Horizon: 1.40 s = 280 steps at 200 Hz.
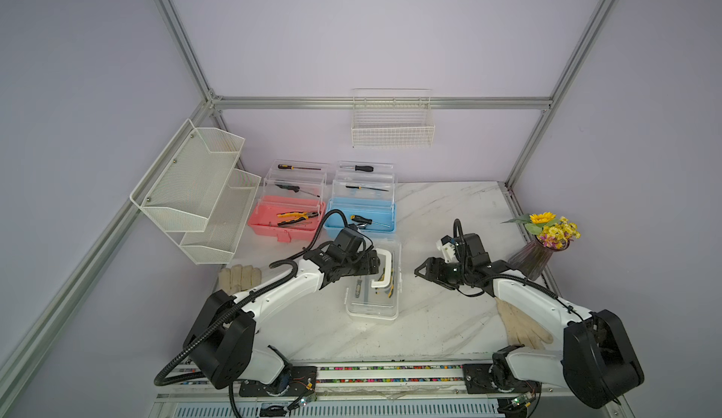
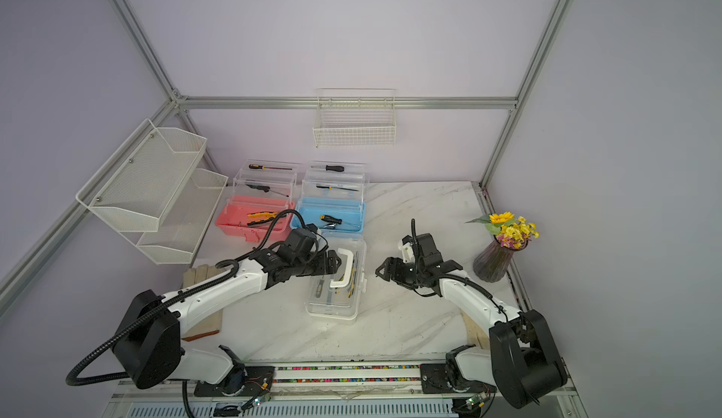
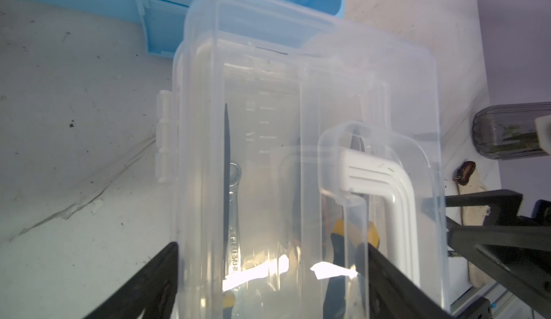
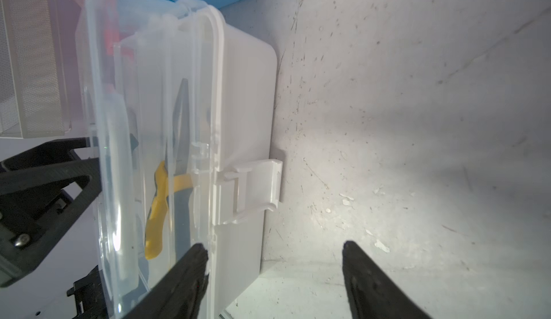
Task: Close toolboxes
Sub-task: Fasten the toolbox latch on the toolbox.
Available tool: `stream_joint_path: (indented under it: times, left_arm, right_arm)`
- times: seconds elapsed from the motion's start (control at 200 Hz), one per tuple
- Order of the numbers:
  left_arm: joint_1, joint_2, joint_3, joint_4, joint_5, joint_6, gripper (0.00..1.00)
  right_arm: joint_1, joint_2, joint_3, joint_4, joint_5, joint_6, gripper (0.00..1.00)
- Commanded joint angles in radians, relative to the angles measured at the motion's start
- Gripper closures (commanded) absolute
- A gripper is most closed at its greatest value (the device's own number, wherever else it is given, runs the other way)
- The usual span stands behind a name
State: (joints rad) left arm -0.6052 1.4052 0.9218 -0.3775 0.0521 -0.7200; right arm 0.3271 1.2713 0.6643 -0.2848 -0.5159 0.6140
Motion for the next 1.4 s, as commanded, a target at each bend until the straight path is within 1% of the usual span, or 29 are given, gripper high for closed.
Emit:
stream_joint_path:
  times: [0.0,0.11,0.16,0.235,0.31,0.41,0.48,0.565,0.63,0.805,0.935,0.975,1.155,1.29,1.395]
  left_arm:
    - [0.055,-0.022,-0.112,0.009,0.057,-0.049,0.12]
    - [0.097,-0.041,-0.173,0.081,0.114,-0.071,0.13]
    - [0.109,-0.049,-0.186,0.087,0.117,-0.073,0.14]
    - [0.12,-0.055,-0.19,0.064,0.098,-0.066,0.14]
    - [0.12,-0.05,-0.165,-0.007,0.063,-0.034,0.14]
    - [0.12,-0.028,-0.115,-0.089,0.022,0.001,0.12]
    - [0.118,-0.023,-0.102,-0.106,0.003,0.007,0.12]
    - [0.125,-0.02,-0.109,-0.105,-0.005,0.002,0.12]
    - [0.144,-0.024,-0.139,-0.077,0.02,-0.004,0.12]
    - [0.206,-0.032,-0.247,0.065,0.135,-0.031,0.14]
    - [0.248,-0.03,-0.312,0.162,0.212,-0.05,0.15]
    - [0.259,-0.029,-0.327,0.183,0.228,-0.053,0.15]
    - [0.28,-0.031,-0.355,0.216,0.257,-0.059,0.16]
    - [0.283,-0.029,-0.352,0.215,0.26,-0.058,0.17]
    - [0.284,-0.028,-0.345,0.214,0.263,-0.056,0.17]
  right_arm:
    - [-0.001,-0.041,-0.046,0.162,-0.051,0.068,0.24]
    - [0.006,-0.037,-0.096,0.287,-0.094,0.131,0.24]
    - [0.017,-0.021,-0.114,0.345,-0.109,0.15,0.24]
    - [0.03,0.013,-0.117,0.376,-0.109,0.151,0.24]
    - [0.037,0.034,-0.113,0.388,-0.105,0.147,0.24]
    - [0.039,0.035,-0.093,0.352,-0.077,0.122,0.24]
    - [0.038,0.032,-0.079,0.319,-0.059,0.103,0.24]
    - [0.038,0.035,-0.079,0.316,-0.065,0.105,0.24]
    - [0.04,0.04,-0.09,0.338,-0.084,0.119,0.24]
    - [0.05,0.064,-0.109,0.429,-0.122,0.16,0.24]
    - [0.091,0.094,-0.111,0.542,-0.143,0.213,0.24]
    - [0.107,0.136,-0.109,0.574,-0.142,0.228,0.24]
    - [0.174,0.229,-0.115,0.759,-0.113,0.294,0.24]
    - [0.187,0.284,-0.121,0.893,-0.105,0.336,0.24]
    - [0.191,0.304,-0.121,0.948,-0.102,0.346,0.24]
